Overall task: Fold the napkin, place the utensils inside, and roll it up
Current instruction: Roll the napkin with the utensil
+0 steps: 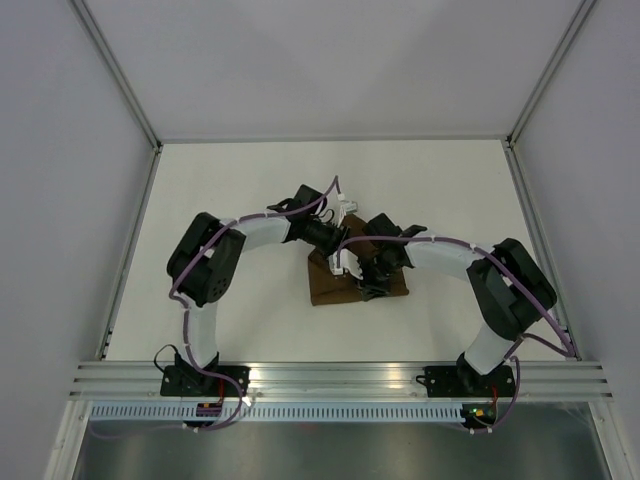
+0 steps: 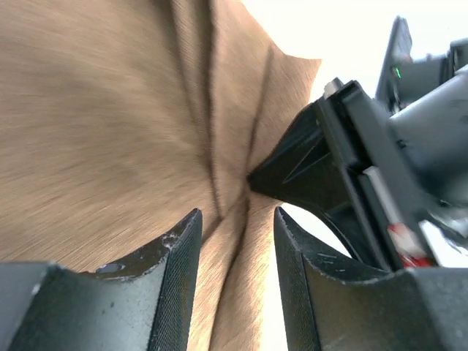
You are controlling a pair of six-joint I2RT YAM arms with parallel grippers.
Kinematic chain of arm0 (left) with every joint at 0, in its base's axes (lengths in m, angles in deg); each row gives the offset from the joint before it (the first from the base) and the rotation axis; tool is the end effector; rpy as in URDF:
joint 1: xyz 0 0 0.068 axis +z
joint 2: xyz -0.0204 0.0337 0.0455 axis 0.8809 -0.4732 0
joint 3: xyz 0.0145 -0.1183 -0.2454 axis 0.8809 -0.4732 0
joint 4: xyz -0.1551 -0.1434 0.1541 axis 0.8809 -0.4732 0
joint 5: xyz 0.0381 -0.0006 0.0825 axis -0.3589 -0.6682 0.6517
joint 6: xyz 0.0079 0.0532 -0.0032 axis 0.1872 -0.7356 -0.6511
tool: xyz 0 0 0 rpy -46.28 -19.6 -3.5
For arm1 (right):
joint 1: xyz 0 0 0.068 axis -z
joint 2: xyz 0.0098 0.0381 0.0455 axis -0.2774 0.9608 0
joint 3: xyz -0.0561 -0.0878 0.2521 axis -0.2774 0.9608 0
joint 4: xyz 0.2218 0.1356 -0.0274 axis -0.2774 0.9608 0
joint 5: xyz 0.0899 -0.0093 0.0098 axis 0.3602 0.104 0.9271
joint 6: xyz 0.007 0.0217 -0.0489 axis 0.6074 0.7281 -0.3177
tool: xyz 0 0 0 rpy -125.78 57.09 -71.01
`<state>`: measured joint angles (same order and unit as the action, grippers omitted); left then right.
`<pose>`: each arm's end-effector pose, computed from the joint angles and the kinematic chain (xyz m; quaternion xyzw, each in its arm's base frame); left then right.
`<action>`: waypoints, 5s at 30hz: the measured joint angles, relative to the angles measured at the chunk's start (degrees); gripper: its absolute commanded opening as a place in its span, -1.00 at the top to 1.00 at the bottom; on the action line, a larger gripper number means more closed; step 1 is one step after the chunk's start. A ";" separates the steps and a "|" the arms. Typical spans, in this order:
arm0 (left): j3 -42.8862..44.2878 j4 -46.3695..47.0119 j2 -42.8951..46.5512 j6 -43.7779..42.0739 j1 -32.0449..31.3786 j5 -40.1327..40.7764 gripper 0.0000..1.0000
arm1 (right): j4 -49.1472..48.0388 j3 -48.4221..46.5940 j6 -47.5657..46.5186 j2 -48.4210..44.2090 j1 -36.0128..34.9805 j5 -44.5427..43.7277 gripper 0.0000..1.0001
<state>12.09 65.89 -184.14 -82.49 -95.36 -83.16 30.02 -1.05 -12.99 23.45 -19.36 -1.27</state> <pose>0.3229 -0.2483 0.1461 0.3491 0.7963 -0.4814 0.1111 0.2320 0.1877 0.1543 -0.6910 0.6605 0.2405 0.1687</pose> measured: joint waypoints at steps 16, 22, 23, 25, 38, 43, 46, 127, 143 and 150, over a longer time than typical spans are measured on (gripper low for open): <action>-25.07 21.22 35.87 10.64 5.07 30.05 -0.07 | 22.58 -18.25 -5.90 18.21 8.55 14.75 0.74; -35.41 27.21 48.89 8.26 -3.45 43.82 -0.11 | 30.95 -25.20 -6.84 24.81 9.70 17.11 0.74; -36.33 27.50 49.99 7.15 -5.81 46.16 -0.11 | 32.06 -26.18 -6.95 25.73 9.79 17.40 0.75; -37.79 28.50 51.19 3.89 -12.61 52.30 -0.11 | 34.67 -28.41 -6.97 27.76 9.97 17.75 0.75; -37.11 32.81 31.45 -15.30 -36.13 73.46 -0.21 | 44.89 -37.05 -7.02 35.43 10.25 18.45 0.75; -34.75 33.97 23.15 -19.96 -36.74 74.75 -0.22 | 46.88 -38.05 -7.04 36.68 10.25 18.43 0.75; -33.18 35.06 20.57 -21.81 -36.72 74.71 -0.22 | 47.76 -38.38 -7.08 37.16 10.27 18.40 0.75; -14.14 23.93 3.67 -5.90 -10.93 12.96 0.95 | -13.29 16.76 8.70 -28.76 14.53 0.92 -0.32; -3.32 11.26 -4.70 -3.78 -7.08 -1.92 0.95 | -35.98 30.91 5.40 -26.71 -8.96 -21.35 -0.19; -3.32 9.53 -4.98 -3.69 -7.02 -3.74 0.80 | -40.04 30.75 4.68 -21.90 -10.36 -24.33 0.32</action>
<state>8.76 75.41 -189.13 -86.18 -102.38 -86.90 -10.02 29.70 -8.32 1.55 -29.72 -25.60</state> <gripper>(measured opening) 0.272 0.412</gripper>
